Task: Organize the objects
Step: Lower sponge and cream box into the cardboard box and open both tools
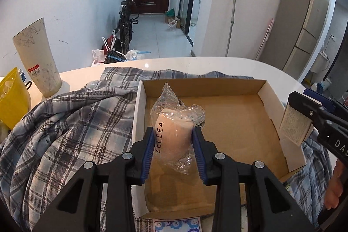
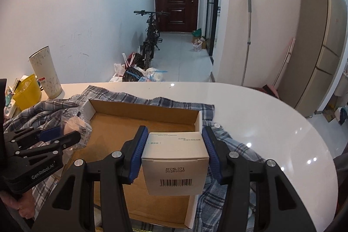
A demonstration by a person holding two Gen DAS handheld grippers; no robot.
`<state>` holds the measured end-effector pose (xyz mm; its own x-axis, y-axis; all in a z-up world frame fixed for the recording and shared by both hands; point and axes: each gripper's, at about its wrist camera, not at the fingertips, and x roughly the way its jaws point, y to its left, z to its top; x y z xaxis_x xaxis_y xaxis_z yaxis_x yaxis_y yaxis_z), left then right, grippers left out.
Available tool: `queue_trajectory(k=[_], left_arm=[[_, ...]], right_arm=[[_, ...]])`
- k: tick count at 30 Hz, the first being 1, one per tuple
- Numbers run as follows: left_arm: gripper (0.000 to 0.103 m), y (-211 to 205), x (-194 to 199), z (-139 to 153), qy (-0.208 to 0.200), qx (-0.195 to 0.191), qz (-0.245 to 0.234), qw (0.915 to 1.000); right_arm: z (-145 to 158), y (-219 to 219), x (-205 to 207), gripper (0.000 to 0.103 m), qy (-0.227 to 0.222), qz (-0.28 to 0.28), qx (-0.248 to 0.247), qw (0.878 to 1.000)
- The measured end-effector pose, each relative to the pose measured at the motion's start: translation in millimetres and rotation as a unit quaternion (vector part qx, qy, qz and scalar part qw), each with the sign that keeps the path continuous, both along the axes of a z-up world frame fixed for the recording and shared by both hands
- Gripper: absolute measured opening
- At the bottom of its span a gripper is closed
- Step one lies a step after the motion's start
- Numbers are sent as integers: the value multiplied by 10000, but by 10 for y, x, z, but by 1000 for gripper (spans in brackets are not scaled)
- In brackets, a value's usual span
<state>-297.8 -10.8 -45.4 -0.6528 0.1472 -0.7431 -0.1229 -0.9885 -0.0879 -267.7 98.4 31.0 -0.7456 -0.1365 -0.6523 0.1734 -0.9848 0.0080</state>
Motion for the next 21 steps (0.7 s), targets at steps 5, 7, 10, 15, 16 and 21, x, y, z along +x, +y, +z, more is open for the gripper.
queue_trajectory(k=[5, 7, 10, 15, 16, 21], left_arm=[[37, 9, -24, -76, 1, -246, 30, 9997], [37, 10, -31, -104, -36, -241, 17, 9997], [37, 34, -39, -135, -68, -289, -33, 9996], [37, 113, -30, -172, -104, -403, -143, 9990], [37, 123, -27, -175, -100, -399, -154, 9990], [47, 153, -18, -177, -72, -378, -219, 9990]], right_arm=[[-64, 3, -40, 50, -125, 44, -97, 9999], [-75, 7, -48, 50, -114, 31, -69, 9999], [-98, 5, -71, 50, -92, 11, -44, 9999], [-172, 2, -102, 50, -235, 19, -144, 9996], [-185, -7, -102, 50, -251, 22, -137, 9996], [-218, -42, -111, 50, -169, 19, -39, 9998]])
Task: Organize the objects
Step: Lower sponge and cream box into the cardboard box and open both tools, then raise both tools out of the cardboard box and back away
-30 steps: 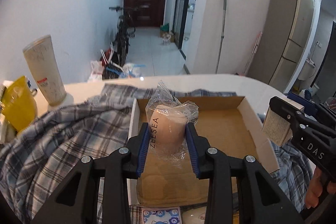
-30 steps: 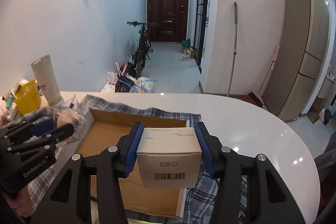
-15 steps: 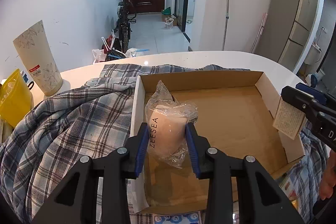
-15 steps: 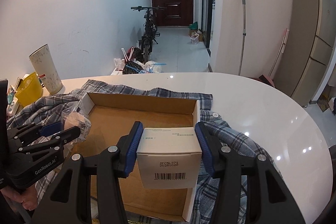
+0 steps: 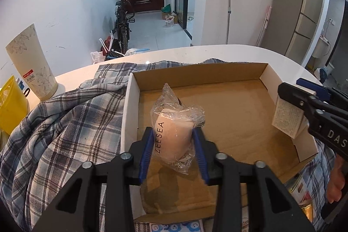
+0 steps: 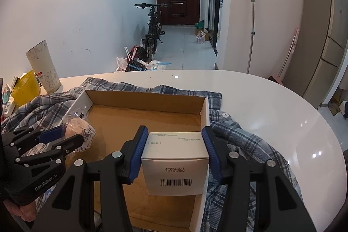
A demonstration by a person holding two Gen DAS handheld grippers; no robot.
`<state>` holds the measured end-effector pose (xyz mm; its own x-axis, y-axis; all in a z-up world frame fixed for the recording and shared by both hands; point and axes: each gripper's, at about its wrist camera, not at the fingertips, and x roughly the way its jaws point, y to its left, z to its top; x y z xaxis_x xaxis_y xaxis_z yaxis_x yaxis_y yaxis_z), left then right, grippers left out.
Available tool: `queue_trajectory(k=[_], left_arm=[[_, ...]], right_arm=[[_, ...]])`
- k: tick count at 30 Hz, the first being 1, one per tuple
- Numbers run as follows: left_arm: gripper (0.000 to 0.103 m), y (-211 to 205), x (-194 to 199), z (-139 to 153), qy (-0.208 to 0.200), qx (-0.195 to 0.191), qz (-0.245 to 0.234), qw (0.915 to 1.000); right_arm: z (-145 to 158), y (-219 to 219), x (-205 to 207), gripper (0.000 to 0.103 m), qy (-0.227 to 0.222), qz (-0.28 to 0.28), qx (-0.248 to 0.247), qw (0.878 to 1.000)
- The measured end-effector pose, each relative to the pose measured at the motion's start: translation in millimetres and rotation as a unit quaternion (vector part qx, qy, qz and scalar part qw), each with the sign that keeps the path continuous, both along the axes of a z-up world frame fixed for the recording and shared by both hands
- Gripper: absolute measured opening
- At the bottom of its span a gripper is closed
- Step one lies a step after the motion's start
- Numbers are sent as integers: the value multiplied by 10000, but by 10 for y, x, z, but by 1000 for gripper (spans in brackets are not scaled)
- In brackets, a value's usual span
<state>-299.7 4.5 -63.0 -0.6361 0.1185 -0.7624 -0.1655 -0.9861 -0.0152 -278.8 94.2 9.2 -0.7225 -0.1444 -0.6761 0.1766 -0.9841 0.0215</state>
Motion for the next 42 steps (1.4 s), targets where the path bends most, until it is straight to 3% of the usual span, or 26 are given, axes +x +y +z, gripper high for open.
queue_trajectory(k=[2, 7, 12, 16, 20, 24, 28, 31, 35, 39, 42], left_arm=[[73, 22, 17, 7, 81, -64, 21, 9999], [75, 34, 84, 120, 448, -122, 50, 9989], [84, -33, 169, 304, 975, -50, 207, 9950], [85, -55, 196, 371, 1207, -127, 283, 9922], [84, -58, 187, 361, 1146, -76, 307, 9929], [84, -68, 201, 382, 1166, -42, 364, 9925], [85, -103, 277, 571, 1302, 45, 490, 9903], [85, -133, 421, 836, 1554, 236, 509, 9863], [85, -126, 671, 1131, 1911, 144, 456, 9804], [85, -211, 1073, 1440, 2377, 331, 580, 9690], [85, -285, 1416, 1654, 2689, 579, 531, 9600]], right_arm=[[-30, 6, -17, 50, -29, 14, -59, 10000], [-74, 28, -50, 50, -214, 18, -320, 9993], [-111, -40, -63, 51, -88, -34, 40, 9999], [-160, -29, -105, 51, -170, -57, 26, 9998], [-162, 1, -112, 51, -158, -107, 15, 9998], [-90, 51, -83, 63, -84, -117, -136, 9998], [105, 90, -2, 66, 94, -137, -285, 9995], [330, 127, 101, 70, 258, -155, -486, 9984], [679, 146, 332, 78, 662, -89, -603, 9959], [943, 132, 620, 89, 1002, 48, -640, 9929], [1118, 93, 947, 89, 1300, 117, -417, 9906]])
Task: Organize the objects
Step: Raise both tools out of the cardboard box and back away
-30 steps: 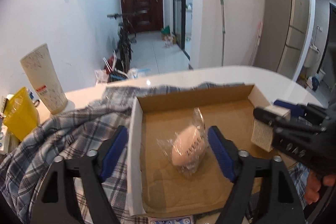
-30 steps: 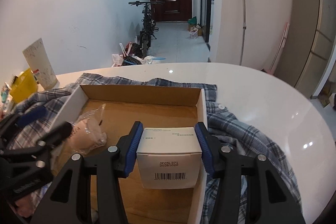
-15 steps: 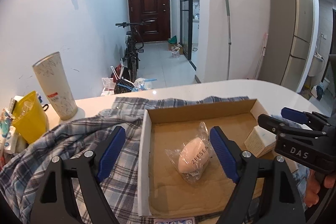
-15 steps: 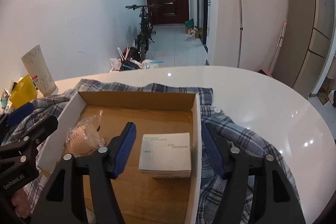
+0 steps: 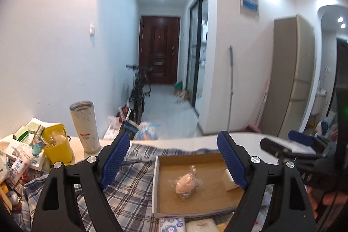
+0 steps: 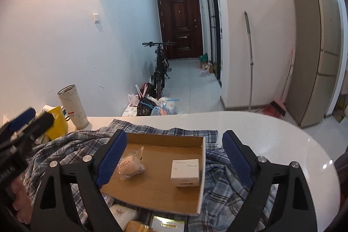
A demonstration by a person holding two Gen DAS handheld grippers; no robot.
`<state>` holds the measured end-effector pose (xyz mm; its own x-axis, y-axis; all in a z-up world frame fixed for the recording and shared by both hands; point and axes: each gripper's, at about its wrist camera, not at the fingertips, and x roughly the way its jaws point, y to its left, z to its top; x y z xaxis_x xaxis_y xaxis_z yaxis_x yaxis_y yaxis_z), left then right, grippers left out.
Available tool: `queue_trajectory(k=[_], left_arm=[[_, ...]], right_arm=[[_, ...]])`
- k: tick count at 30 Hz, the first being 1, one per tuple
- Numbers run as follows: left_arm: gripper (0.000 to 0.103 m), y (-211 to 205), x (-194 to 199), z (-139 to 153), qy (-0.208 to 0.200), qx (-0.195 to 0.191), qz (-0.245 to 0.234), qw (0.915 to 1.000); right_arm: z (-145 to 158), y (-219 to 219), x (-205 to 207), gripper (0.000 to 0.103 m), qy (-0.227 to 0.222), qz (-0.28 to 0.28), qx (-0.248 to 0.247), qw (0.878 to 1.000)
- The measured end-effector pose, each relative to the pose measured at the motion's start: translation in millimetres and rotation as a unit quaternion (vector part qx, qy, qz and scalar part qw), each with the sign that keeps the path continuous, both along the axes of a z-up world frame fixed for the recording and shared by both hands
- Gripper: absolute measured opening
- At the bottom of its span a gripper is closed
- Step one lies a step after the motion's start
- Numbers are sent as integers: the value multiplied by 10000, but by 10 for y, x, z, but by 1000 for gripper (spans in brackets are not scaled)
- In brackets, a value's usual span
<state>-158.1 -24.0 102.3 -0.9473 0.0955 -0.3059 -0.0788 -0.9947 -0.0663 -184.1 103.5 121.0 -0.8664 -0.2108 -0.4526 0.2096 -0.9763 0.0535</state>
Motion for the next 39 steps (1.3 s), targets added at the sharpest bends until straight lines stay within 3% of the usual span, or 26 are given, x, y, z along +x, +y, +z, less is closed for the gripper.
queue_trajectory(k=[2, 5, 7, 10, 13, 18, 24, 28, 33, 39], left_arm=[[85, -13, 210, 94, 126, 33, -84, 9999], [89, -13, 466, 170, 221, 45, -284, 9993], [90, -20, 619, 190, 214, 185, -581, 9979], [91, -46, 799, 197, 251, 310, -656, 9971], [103, -37, 927, 171, 311, 311, -661, 9968], [103, 41, 1065, 7, 507, 87, -554, 9971], [103, 74, 920, -315, 109, 81, -450, 9989], [103, -32, 701, -608, -328, 329, -306, 9984], [103, -137, 457, -1008, -1144, 661, -407, 9904], [103, -32, 357, -1246, -1456, 469, -235, 9880]], right_arm=[[106, -5, 257, 91, 249, 118, 22, 9996], [226, 55, 618, 103, 636, 173, -156, 9977], [260, 104, 802, 103, 790, 154, -293, 9963], [237, 220, 997, 103, 791, 155, -560, 9952], [165, 335, 1094, 103, 735, 117, -797, 9940], [-22, 462, 1066, 103, 747, -250, -743, 9941], [-264, 565, 888, 103, 421, -350, -866, 9947], [-440, 586, 780, 103, 269, -405, -856, 9951], [-676, 594, 632, 103, -65, -398, -809, 9959], [-802, 556, 603, 103, -153, -381, -519, 9978]])
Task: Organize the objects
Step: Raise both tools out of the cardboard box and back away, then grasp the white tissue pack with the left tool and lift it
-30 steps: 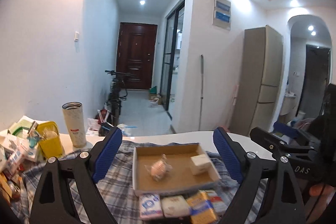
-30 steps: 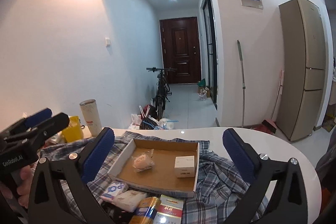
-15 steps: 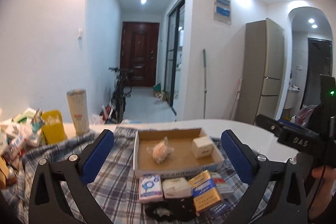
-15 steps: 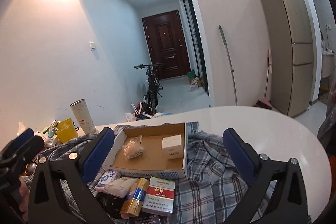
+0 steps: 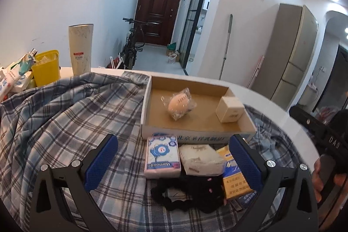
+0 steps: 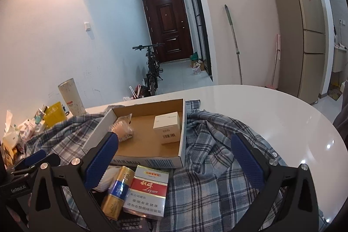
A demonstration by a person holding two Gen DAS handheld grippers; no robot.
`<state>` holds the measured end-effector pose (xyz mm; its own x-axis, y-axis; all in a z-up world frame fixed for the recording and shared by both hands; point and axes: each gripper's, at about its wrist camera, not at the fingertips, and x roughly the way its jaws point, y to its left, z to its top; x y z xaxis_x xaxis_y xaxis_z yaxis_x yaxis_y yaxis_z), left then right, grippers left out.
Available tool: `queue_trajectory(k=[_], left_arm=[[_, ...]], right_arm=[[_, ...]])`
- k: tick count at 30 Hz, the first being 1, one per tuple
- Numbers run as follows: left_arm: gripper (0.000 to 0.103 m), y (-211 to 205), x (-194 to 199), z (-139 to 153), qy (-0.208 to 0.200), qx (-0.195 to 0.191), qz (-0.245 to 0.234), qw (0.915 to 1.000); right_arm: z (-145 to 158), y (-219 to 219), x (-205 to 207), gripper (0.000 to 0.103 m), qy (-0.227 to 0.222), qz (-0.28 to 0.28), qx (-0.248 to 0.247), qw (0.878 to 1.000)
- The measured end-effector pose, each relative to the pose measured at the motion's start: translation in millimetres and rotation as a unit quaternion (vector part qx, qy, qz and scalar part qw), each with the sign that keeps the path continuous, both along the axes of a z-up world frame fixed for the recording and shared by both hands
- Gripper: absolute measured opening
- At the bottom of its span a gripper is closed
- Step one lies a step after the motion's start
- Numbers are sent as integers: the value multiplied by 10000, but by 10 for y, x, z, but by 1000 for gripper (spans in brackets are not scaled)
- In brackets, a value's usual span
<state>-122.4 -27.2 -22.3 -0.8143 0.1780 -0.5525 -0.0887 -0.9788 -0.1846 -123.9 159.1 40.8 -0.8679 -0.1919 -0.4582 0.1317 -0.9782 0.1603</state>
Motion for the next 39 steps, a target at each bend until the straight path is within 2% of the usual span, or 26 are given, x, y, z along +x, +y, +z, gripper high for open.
queue_trajectory(k=[6, 9, 14, 18, 21, 22, 24, 26, 28, 32, 39], left_arm=[[103, 267, 27, -42, 96, -547, -343, 9979], [103, 282, 26, -39, 108, -509, -413, 9978], [103, 311, -40, -56, -90, -630, -272, 9976], [103, 497, -227, -35, -576, -664, -632, 9941], [103, 625, -342, -61, -640, -935, -725, 9909], [102, 628, -353, -79, -644, -899, -698, 9914], [98, 615, -353, -143, -644, -804, -583, 9930], [95, 630, -328, -237, -597, -940, -526, 9924], [89, 650, -332, -311, -743, -942, -692, 9904], [85, 672, -311, -308, -682, -926, -810, 9901], [64, 539, -397, -395, -1065, -525, -873, 9891]], right_arm=[[-38, -16, -16, 103, -95, 39, 57, 9999], [-27, -43, 2, 103, -56, 71, 87, 9999], [-9, -70, 8, 103, 41, -9, 225, 9997], [-10, -51, -1, 103, -13, 57, 113, 9999], [-13, -35, -5, 103, -20, 20, 100, 9999], [-14, -24, -6, 103, -22, -2, 88, 10000], [-20, 0, -20, 103, -17, -53, 70, 10000], [-37, 2, -55, 103, -48, -137, 188, 9997], [-54, 9, -69, 103, -85, -168, 222, 9996], [-51, -15, -55, 103, -64, -87, 255, 9996], [-98, -48, -85, 103, -206, 8, 266, 9994]])
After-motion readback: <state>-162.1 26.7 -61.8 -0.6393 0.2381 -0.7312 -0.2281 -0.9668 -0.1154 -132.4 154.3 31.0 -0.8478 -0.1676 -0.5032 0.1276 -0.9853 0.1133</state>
